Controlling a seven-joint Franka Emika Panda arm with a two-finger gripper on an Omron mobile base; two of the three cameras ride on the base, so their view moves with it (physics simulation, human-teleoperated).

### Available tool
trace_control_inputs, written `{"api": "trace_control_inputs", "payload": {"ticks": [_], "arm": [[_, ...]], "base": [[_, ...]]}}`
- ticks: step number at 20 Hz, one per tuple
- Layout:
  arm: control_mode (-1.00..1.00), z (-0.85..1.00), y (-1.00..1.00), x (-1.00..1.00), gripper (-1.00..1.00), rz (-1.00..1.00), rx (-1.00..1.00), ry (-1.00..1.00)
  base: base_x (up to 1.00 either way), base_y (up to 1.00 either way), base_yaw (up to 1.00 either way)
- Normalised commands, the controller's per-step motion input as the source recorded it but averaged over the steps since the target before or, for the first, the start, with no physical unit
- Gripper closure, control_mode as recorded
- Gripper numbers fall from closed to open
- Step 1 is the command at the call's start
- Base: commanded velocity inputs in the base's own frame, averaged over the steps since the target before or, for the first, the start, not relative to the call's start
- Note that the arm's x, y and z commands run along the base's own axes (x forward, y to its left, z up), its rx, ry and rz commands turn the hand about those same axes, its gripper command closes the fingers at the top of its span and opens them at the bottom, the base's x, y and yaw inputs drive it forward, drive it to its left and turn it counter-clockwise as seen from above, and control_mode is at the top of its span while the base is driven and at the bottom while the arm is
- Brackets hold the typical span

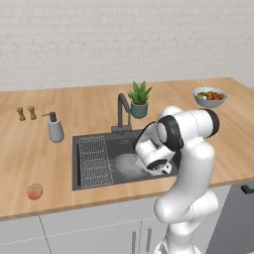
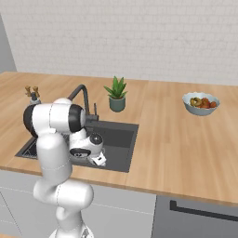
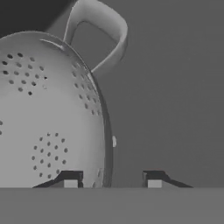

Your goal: Put the colander in the sink, put the peach in the colander, and turn on the sink faucet and pour water over the colander.

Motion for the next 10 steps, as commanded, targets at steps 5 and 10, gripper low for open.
{"api": "trace_control_inputs", "payload": {"ticks": [5, 10], "arm": [[-1.0, 0.67, -0.36, 0.0, -1.0, 0.0, 0.01, -0.04], [-1.0, 0.93, -0.48, 0.0, -1.0, 0.0, 0.0, 0.0]], "base": [[0.0, 0.0, 0.0], [0.0, 0.0, 0.0]]}}
